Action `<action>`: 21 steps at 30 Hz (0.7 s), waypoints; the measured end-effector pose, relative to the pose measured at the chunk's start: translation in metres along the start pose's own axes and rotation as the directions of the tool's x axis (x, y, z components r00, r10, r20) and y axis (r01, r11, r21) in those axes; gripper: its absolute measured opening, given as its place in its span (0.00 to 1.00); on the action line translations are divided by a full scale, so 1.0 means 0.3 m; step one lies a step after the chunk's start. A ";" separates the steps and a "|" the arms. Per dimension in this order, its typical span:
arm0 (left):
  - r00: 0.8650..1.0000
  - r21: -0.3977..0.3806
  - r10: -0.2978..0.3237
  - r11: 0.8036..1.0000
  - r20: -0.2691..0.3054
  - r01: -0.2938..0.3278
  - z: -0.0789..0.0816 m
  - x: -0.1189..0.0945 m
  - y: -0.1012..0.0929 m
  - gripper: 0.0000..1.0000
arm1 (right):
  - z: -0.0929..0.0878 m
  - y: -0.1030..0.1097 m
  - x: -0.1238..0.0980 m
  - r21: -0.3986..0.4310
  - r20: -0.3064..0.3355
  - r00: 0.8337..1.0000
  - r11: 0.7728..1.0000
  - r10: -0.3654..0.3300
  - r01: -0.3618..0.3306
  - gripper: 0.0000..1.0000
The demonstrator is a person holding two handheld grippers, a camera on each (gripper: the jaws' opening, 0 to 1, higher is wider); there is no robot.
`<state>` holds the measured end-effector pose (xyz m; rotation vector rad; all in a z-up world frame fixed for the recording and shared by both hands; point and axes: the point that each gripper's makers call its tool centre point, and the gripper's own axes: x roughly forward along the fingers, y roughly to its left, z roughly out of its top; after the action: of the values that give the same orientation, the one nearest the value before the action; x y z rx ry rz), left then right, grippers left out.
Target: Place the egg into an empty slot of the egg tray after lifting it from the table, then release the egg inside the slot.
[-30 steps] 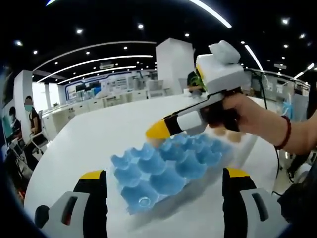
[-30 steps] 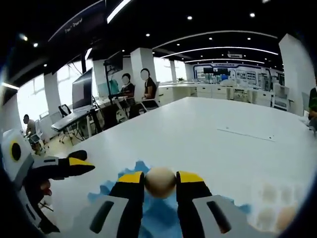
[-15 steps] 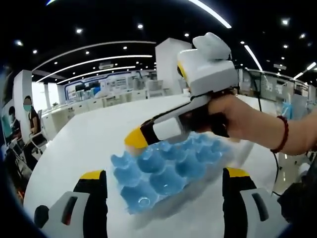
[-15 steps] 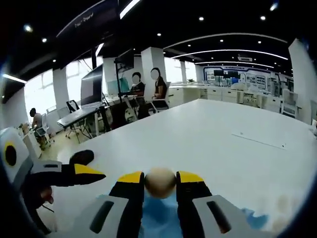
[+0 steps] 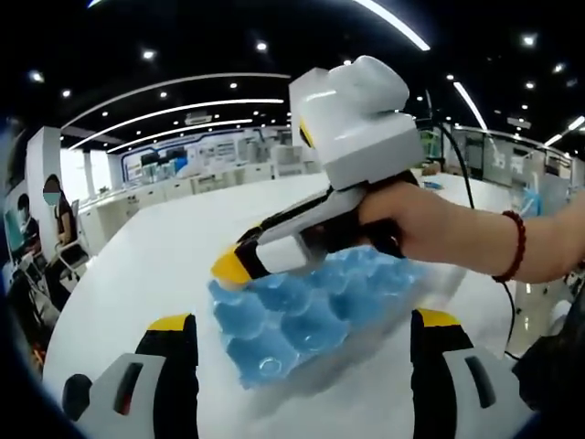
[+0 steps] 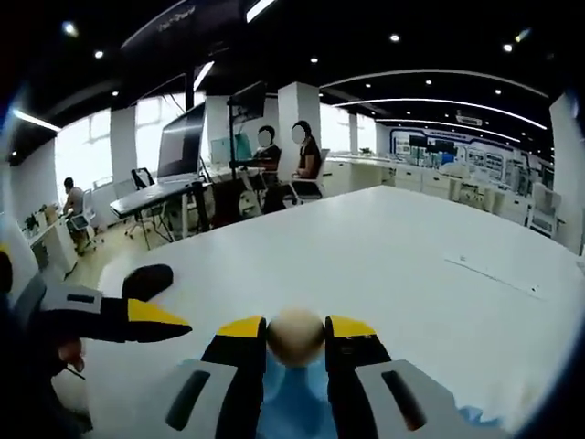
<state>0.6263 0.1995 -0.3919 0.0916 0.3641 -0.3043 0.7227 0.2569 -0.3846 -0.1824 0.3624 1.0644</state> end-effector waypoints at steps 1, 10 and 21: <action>1.000 -0.002 -0.001 1.000 0.001 0.001 0.000 0.001 0.001 0.99 | -0.002 0.002 0.007 -0.011 -0.005 1.000 1.000 0.007 -0.007 0.26; 1.000 -0.008 0.005 1.000 -0.002 -0.005 -0.004 -0.001 -0.001 0.99 | -0.028 -0.002 0.052 -0.059 -0.050 0.998 0.997 0.046 -0.049 0.26; 1.000 -0.018 0.015 1.000 -0.008 -0.015 -0.013 0.001 0.034 0.99 | -0.078 0.008 0.065 -0.093 -0.081 0.995 0.993 0.061 -0.069 0.26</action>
<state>0.6283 0.2097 -0.3953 0.0783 0.3741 -0.2855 0.7243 0.2666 -0.4136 -0.3000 0.3897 1.1421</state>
